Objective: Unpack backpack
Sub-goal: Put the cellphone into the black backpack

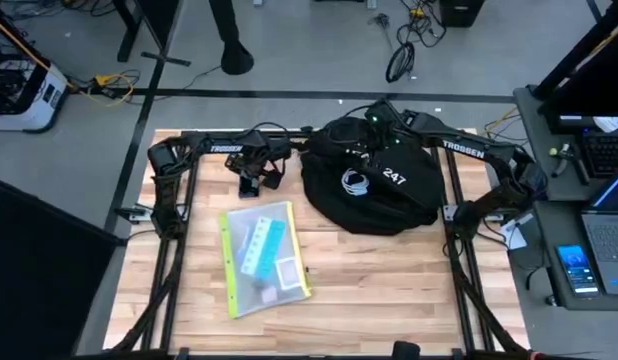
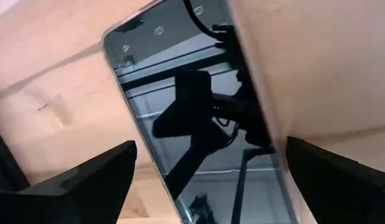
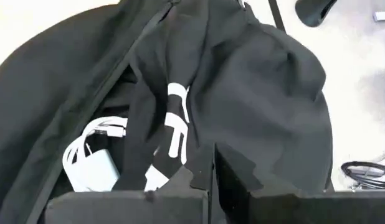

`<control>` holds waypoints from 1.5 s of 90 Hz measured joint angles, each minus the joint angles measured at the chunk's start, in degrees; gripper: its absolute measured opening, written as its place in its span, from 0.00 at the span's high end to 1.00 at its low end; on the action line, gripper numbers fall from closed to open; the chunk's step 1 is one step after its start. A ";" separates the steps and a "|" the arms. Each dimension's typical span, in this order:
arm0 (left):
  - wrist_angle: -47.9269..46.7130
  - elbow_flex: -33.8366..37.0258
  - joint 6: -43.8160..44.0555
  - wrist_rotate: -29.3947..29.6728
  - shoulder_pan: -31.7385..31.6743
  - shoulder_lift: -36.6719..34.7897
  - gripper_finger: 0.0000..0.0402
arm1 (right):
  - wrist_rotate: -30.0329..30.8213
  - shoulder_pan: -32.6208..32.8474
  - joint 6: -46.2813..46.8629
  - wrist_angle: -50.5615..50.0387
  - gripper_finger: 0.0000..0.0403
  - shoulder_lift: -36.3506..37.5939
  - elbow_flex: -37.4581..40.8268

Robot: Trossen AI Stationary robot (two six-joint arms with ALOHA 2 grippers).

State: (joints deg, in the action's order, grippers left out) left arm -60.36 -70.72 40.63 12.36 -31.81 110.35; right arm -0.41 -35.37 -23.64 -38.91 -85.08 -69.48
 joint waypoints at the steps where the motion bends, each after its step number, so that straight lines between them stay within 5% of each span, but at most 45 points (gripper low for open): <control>1: 0.20 0.20 0.10 0.04 0.00 -0.08 0.04 | -0.01 -0.04 -0.01 0.02 1.00 0.00 0.00; 59: 13.01 9.07 7.09 -0.30 -0.92 -1.80 0.04 | -0.05 -0.29 0.11 0.89 1.00 0.02 0.13; 93: 11.86 11.33 12.31 8.95 -1.88 -7.24 0.04 | -0.06 -0.27 0.26 0.08 1.00 0.02 0.13; 109: 17.65 18.03 12.00 1.28 -5.27 -9.24 0.04 | -0.06 -0.27 0.24 0.09 1.00 0.02 0.13; 135: 22.54 21.27 16.44 2.69 -4.04 -9.71 0.04 | -0.13 -0.27 0.26 -0.05 1.00 0.02 0.13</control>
State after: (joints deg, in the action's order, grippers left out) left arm -37.82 -49.45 57.07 15.05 -35.86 100.64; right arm -0.54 -35.64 -23.38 -38.96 -85.06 -69.34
